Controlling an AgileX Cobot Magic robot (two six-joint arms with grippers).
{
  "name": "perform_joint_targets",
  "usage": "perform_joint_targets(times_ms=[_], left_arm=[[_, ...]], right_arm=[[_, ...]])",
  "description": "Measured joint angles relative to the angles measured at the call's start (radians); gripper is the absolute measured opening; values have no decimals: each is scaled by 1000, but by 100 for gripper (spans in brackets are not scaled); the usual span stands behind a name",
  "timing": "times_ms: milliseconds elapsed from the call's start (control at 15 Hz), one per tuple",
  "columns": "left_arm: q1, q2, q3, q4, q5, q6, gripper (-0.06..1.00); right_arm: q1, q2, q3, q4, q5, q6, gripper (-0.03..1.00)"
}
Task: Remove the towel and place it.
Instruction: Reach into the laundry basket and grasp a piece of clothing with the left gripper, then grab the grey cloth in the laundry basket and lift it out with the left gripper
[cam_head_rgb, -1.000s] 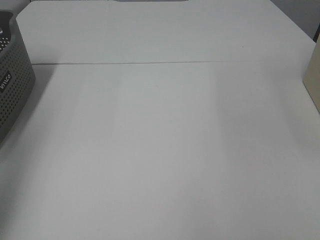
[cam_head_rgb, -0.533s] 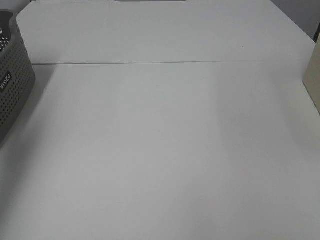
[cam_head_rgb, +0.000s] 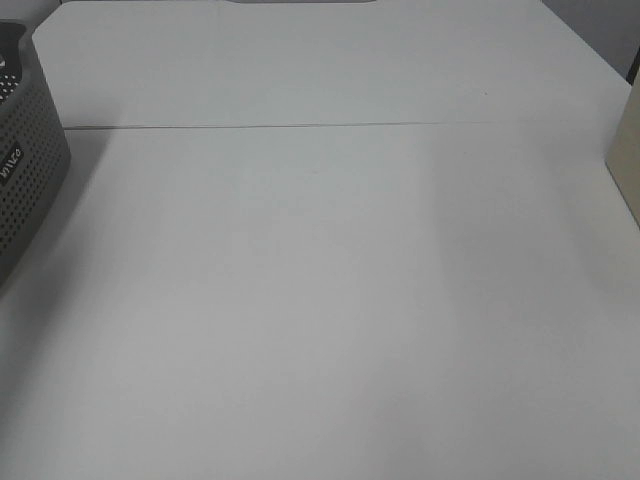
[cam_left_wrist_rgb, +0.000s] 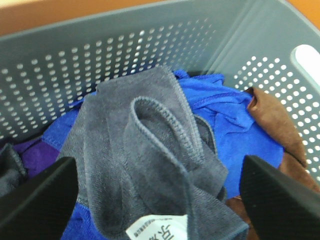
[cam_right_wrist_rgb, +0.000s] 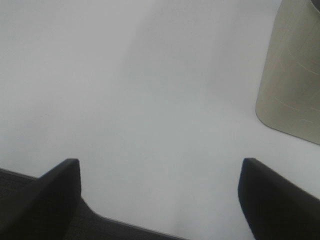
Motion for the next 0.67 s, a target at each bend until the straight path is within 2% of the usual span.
perform_joint_targets(times_ms=[333,667], left_arm=[[0,28,0,101,1,-119,76],[0,60,-11,120,-11,-196,75]], right_arm=[[0,0,0,0,0,0,82],[0,0,0,0,0,0,82]])
